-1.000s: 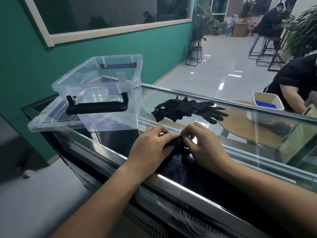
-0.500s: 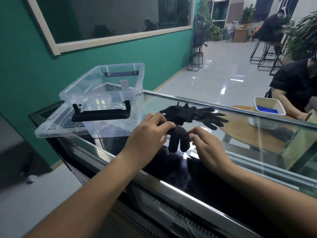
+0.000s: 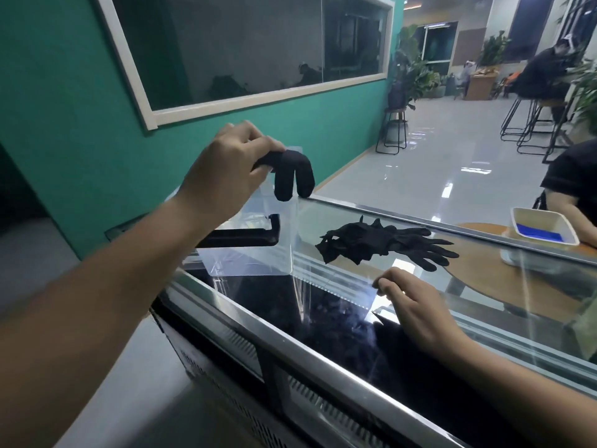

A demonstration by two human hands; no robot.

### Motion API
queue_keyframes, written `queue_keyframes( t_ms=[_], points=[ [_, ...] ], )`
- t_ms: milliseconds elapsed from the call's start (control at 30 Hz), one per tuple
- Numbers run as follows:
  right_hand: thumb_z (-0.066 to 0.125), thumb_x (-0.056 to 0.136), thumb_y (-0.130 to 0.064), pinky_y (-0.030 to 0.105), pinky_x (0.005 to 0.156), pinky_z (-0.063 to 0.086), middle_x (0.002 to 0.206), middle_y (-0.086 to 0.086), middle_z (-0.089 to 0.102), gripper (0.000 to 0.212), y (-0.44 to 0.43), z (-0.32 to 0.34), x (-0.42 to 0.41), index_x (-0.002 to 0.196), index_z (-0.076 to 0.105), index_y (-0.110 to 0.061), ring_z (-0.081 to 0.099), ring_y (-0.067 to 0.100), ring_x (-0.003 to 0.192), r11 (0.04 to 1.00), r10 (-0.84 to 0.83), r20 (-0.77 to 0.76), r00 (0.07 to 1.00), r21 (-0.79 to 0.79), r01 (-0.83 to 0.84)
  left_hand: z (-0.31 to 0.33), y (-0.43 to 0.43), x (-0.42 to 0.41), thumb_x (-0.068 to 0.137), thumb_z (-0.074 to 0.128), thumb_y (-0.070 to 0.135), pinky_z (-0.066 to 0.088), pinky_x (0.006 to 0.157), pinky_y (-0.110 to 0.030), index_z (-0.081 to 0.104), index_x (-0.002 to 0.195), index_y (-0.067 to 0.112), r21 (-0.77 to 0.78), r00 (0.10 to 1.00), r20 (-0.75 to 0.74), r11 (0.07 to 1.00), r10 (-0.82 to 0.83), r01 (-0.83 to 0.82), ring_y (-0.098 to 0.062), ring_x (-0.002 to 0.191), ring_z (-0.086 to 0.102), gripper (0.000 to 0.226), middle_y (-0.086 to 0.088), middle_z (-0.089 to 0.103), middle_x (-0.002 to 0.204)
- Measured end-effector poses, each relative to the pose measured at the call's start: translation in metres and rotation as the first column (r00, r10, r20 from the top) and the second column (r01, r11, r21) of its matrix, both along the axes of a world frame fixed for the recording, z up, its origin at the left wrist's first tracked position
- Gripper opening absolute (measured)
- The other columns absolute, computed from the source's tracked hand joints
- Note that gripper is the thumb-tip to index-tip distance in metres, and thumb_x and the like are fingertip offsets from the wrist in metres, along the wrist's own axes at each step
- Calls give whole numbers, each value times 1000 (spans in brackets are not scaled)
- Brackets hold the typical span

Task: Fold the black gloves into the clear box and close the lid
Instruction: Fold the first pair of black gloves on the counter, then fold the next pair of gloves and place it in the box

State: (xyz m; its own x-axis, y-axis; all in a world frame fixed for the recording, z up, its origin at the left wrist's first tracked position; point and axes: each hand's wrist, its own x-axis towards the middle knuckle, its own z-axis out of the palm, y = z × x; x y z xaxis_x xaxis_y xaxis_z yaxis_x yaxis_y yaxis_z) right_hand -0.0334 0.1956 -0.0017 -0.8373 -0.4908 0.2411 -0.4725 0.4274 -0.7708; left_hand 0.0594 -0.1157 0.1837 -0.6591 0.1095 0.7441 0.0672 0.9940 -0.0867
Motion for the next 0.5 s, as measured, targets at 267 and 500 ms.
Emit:
queue_keyframes(
  t_ms=[267, 500],
  points=[
    [51, 109, -28, 33, 81, 50, 93, -6, 72, 24, 0, 1, 1, 93, 69, -24, 65, 11, 93, 1000, 14, -2, 1000, 7, -14, -2, -44, -2, 99, 74, 10, 51, 104, -49, 75, 131, 22, 144, 968, 195, 972, 155, -185, -34, 115, 61, 34, -7, 65, 117],
    [51, 109, -30, 34, 81, 51, 93, -6, 72, 25, 0, 2, 2, 93, 69, -23, 65, 11, 93, 1000, 18, 1, 1000, 18, -18, -7, -50, -4, 98, 74, 18, 40, 96, -29, 75, 133, 31, 254, 924, 334, 926, 186, -279, -26, 112, 60, 37, -2, 61, 121]
  ],
)
